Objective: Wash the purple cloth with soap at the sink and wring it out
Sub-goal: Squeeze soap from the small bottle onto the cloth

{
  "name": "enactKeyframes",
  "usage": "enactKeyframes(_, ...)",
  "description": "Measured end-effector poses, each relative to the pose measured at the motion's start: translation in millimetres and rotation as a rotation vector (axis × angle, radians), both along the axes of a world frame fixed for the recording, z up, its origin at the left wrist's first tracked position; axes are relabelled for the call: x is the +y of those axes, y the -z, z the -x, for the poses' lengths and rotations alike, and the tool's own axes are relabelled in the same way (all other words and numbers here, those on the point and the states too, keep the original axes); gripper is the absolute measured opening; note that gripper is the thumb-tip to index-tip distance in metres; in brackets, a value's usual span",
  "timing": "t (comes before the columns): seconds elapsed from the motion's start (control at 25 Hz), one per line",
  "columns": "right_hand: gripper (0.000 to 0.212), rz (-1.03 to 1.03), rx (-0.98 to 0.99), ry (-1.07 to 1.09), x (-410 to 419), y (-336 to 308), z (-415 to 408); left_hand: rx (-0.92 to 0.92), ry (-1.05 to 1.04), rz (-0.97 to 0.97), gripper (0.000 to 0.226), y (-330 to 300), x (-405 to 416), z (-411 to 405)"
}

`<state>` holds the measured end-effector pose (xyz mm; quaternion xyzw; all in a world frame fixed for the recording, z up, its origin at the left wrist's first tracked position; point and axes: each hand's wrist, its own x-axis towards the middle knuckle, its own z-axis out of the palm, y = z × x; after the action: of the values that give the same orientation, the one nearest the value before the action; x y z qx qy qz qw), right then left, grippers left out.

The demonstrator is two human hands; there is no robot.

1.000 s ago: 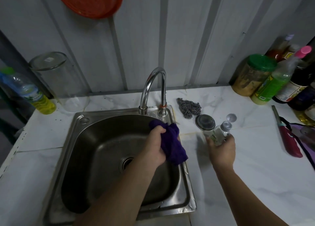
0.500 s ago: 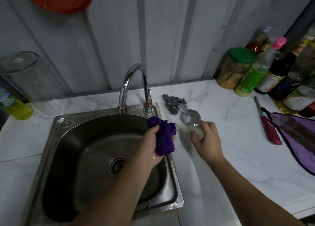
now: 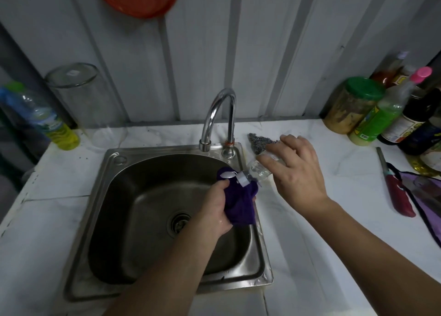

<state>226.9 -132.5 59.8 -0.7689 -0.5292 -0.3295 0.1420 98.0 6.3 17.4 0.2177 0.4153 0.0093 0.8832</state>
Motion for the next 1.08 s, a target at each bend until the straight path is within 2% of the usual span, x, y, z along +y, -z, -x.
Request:
enactKeyframes(0.8, 0.041, -0.031, 0.025, -0.003, 18.3, -1.3, 9.4, 0.021, -0.047, -0.018, 0.038, -16.3, 14.7, 17.5)
enactKeyframes(1.08, 0.039, -0.04, 0.12, 0.006, 19.4, -0.2, 13.9, 0.017, -0.014, -0.04, 0.037, -7.4, 18.3, 14.0)
